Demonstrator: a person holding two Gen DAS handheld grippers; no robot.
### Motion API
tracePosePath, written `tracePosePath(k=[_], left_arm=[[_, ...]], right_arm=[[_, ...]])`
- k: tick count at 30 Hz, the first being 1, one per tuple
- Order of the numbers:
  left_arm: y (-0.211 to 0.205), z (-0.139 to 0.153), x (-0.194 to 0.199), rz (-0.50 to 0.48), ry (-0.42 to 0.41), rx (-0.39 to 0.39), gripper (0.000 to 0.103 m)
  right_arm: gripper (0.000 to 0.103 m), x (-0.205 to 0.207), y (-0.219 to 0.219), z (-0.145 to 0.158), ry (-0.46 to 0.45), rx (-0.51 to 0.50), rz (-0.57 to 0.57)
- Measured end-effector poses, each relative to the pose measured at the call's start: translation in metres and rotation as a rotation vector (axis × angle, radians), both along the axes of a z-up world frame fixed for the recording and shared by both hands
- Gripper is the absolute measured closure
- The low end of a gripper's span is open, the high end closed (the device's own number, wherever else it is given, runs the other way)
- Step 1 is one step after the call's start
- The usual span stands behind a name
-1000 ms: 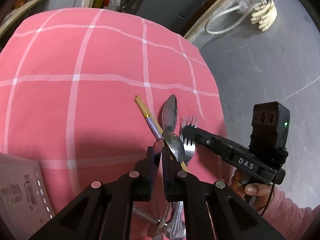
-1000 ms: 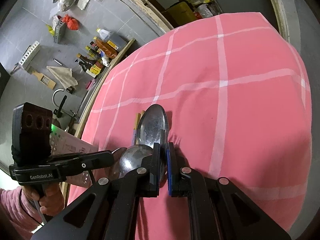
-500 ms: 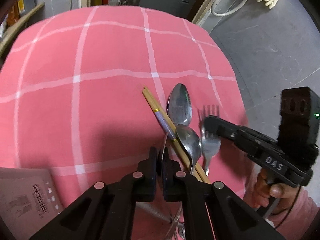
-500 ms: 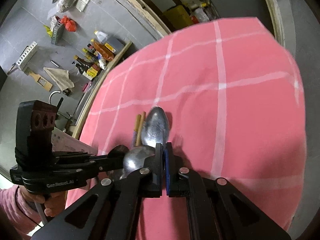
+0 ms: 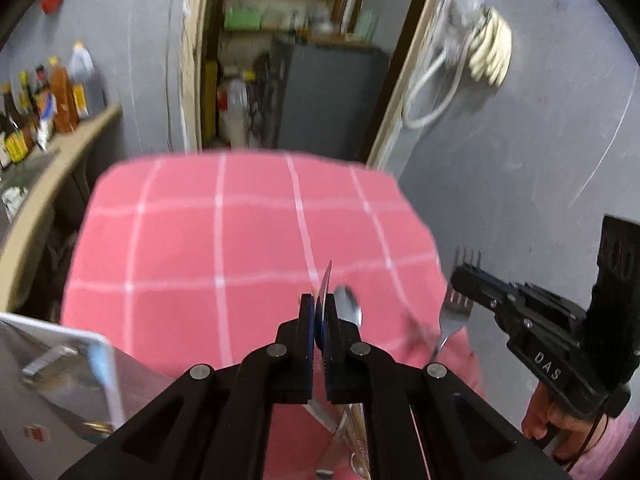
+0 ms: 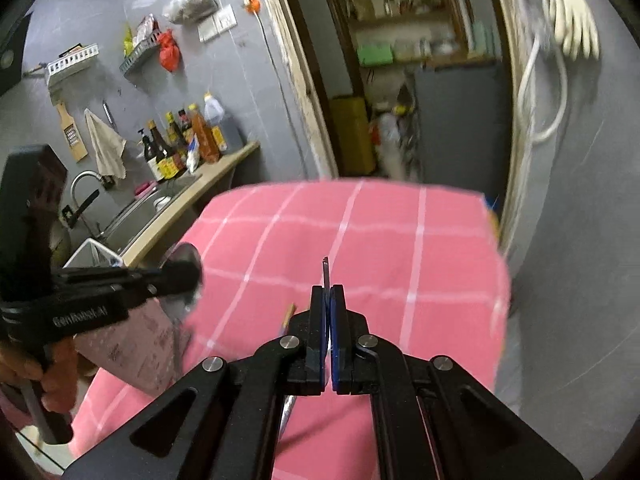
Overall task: Organize utensils
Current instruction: 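Lift the spoon and fork and lower both into the white caddy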
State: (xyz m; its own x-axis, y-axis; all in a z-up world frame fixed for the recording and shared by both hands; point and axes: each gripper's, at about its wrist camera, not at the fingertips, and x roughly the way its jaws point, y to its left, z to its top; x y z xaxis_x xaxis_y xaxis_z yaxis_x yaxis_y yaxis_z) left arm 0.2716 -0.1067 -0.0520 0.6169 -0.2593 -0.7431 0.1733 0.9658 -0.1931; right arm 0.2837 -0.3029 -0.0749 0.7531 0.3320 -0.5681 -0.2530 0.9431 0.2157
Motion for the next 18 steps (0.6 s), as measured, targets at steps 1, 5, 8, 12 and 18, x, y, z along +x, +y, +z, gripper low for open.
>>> tracePosePath(k=[1,5,8,12,18], left_arm=[[0.004,0.008,-0.002,0.005,-0.024,-0.006,0.099],[0.024,0.044,-0.012,0.035,-0.128,-0.032,0.099],[0.046,0.073,-0.024,0.081,-0.217,-0.049,0.099],[0.081,0.104,-0.039,0.149,-0.324,-0.044,0.099],[0.130,0.127,-0.067,0.244,-0.444,0.013,0.099]], right_arm=[[0.101,-0.004,0.002,0.011,-0.025,-0.014,-0.013],[0.101,-0.019,0.009,0.057,-0.122,-0.044,-0.047],[0.101,-0.031,0.022,0.093,-0.193,-0.045,-0.047],[0.101,-0.043,0.049,0.134,-0.284,-0.034,-0.015],[0.101,-0.057,0.102,0.168,-0.374,-0.012,0.049]])
